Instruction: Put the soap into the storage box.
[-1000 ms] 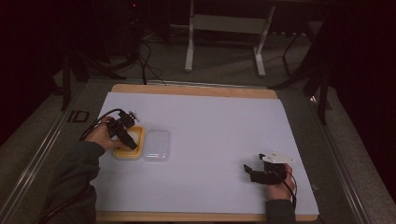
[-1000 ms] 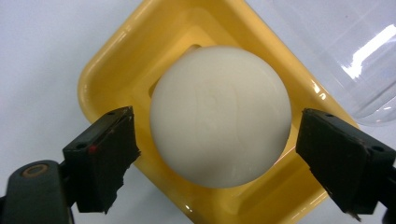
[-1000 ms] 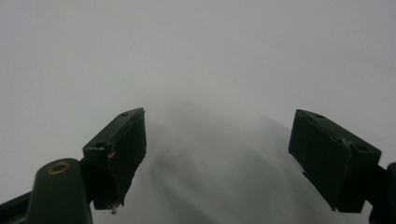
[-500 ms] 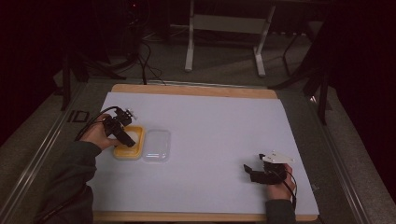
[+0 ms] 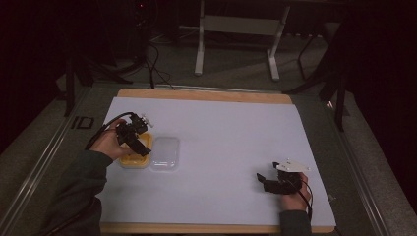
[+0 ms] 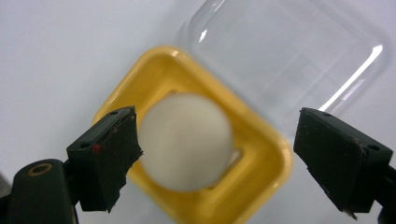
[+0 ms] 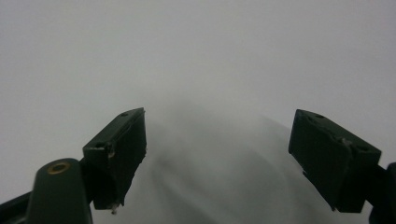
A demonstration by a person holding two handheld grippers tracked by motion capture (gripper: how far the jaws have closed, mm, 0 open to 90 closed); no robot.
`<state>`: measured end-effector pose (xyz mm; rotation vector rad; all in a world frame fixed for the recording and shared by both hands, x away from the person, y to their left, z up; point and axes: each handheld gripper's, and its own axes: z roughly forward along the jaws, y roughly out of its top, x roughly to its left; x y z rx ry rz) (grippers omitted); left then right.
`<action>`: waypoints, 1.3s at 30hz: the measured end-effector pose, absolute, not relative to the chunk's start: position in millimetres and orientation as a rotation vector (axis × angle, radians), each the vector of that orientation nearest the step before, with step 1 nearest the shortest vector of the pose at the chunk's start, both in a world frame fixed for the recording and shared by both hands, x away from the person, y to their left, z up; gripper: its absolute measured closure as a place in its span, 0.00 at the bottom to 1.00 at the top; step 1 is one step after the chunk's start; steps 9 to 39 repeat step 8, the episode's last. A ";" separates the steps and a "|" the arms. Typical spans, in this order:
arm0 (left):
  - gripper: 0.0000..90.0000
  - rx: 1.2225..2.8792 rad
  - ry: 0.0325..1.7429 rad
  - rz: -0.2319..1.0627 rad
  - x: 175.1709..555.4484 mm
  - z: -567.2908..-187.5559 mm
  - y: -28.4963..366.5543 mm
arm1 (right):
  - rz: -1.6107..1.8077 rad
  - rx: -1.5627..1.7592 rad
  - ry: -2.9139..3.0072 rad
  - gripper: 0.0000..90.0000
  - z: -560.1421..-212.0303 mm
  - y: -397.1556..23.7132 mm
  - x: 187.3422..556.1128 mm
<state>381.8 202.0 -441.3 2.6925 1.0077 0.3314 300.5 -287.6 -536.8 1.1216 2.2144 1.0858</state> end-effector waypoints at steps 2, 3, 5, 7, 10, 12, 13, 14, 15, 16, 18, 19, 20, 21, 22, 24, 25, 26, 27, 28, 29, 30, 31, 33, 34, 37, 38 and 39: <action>0.16 2.682 0.982 0.333 378.1 -440.1 196.7 | 1.086 1.121 2.215 0.21 -536.8 -287.6 300.5; 0.16 2.684 0.962 0.344 375.5 -439.4 193.2 | 1.086 1.120 2.215 0.21 -536.8 -287.6 300.4; 0.16 2.676 0.945 0.342 371.0 -439.5 187.4 | 1.085 1.120 2.215 0.21 -536.8 -287.5 300.4; 0.16 2.684 0.901 0.349 364.1 -440.7 179.5 | 1.086 1.121 2.216 0.21 -536.9 -287.5 300.6; 0.16 2.689 0.884 0.353 361.8 -441.5 176.9 | 1.086 1.121 2.218 0.21 -536.9 -287.6 300.9; 0.16 2.689 0.884 0.353 361.8 -441.5 176.9 | 1.086 1.121 2.218 0.21 -536.9 -287.6 300.9; 0.16 2.689 0.884 0.353 361.8 -441.5 176.9 | 1.086 1.121 2.218 0.21 -536.9 -287.6 300.9; 0.16 2.689 0.884 0.353 361.8 -441.5 176.9 | 1.086 1.121 2.218 0.21 -536.9 -287.6 300.9; 0.16 2.689 0.884 0.353 361.8 -441.5 176.9 | 1.086 1.121 2.218 0.21 -536.9 -287.6 300.9; 0.16 2.689 0.884 0.353 361.8 -441.5 176.9 | 1.086 1.121 2.218 0.21 -536.9 -287.6 300.9; 0.16 2.689 0.884 0.353 361.8 -441.5 176.9 | 1.086 1.121 2.218 0.21 -536.9 -287.6 300.9; 0.16 2.689 0.884 0.353 361.8 -441.5 176.9 | 1.086 1.121 2.218 0.21 -536.9 -287.6 300.9; 0.16 2.689 0.884 0.353 361.8 -441.5 176.9 | 1.086 1.121 2.218 0.21 -536.9 -287.6 300.9; 0.16 2.689 0.884 0.353 361.8 -441.5 176.9 | 1.086 1.121 2.218 0.21 -536.9 -287.6 300.9; 0.16 2.689 0.884 0.353 361.8 -441.5 176.9 | 1.086 1.121 2.218 0.21 -536.9 -287.6 300.9; 0.16 2.689 0.884 0.353 361.8 -441.5 176.9 | 1.086 1.121 2.218 0.21 -536.9 -287.6 300.9; 0.16 2.689 0.884 0.353 361.8 -441.5 176.9 | 1.086 1.121 2.218 0.21 -536.9 -287.6 300.9; 0.16 2.689 0.884 0.353 361.8 -441.5 176.9 | 1.086 1.121 2.218 0.21 -536.9 -287.6 300.9; 0.16 2.689 0.884 0.353 361.8 -441.5 176.9 | 1.086 1.121 2.218 0.21 -536.9 -287.6 300.9; 0.16 2.689 0.884 0.353 361.8 -441.5 176.9 | 1.086 1.121 2.218 0.21 -536.9 -287.6 300.9; 0.16 2.689 0.884 0.353 361.8 -441.5 176.9 | 1.086 1.121 2.218 0.21 -536.9 -287.6 300.9; 0.16 2.689 0.884 0.353 361.8 -441.5 176.9 | 1.086 1.121 2.218 0.21 -536.9 -287.6 300.9; 0.16 2.689 0.884 0.353 361.8 -441.5 176.9 | 1.086 1.121 2.218 0.21 -536.9 -287.6 300.9; 0.16 2.689 0.884 0.353 361.8 -441.5 176.9 | 1.086 1.121 2.218 0.21 -536.9 -287.6 300.9; 0.16 2.689 0.884 0.353 361.8 -441.5 176.9 | 1.086 1.121 2.218 0.21 -536.9 -287.6 300.9; 0.16 2.689 0.884 0.353 361.8 -441.5 176.9 | 1.086 1.121 2.218 0.21 -536.9 -287.6 300.9; 0.16 2.689 0.884 0.353 361.8 -441.5 176.9 | 1.086 1.121 2.218 0.21 -536.9 -287.6 300.9; 0.16 2.689 0.884 0.353 361.8 -441.5 176.9 | 1.086 1.121 2.218 0.21 -536.9 -287.6 300.9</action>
